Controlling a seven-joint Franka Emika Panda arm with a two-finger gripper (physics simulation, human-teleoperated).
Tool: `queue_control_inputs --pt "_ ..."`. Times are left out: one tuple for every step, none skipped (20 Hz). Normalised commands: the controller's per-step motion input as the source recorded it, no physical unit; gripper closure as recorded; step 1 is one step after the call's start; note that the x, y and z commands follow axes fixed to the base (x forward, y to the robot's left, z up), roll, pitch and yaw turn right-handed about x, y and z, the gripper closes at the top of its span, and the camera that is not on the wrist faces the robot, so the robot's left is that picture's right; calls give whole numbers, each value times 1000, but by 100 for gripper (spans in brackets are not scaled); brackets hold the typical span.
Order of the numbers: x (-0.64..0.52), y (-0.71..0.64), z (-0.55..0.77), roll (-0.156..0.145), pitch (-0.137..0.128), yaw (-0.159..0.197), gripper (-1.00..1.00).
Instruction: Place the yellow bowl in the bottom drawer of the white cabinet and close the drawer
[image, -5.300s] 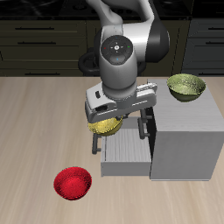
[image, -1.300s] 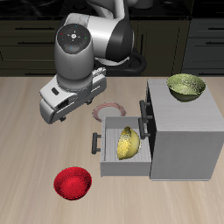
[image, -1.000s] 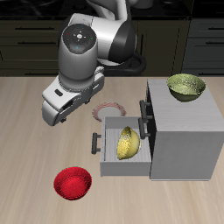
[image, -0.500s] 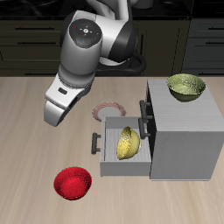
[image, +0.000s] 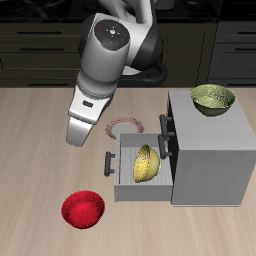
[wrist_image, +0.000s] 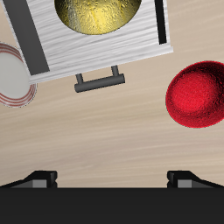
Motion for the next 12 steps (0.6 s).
queue_control_inputs --pt "-36 236 -298 70 209 -91 -100" --pt "-14 87 -135 -34 -50 255 -100" --pt "-6 110 -44 -46 -95 179 -100" --pt "-11 81 -105 -29 186 -242 -100" --pt "-37 105 -161 -62 57 42 -100" --pt "-19 79 -50 -56 -104 290 -100" --pt "-29 211 -64 -56 121 -167 -100" --pt "67 56 63 -139 -96 -33 -100" --pt "-68 120 -118 51 55 -21 -100" --pt "-8 128 -139 15 34 36 -100" --pt "49 62 -134 -5 -14 36 -100" --pt "47 25 -231 -17 46 22 -100"
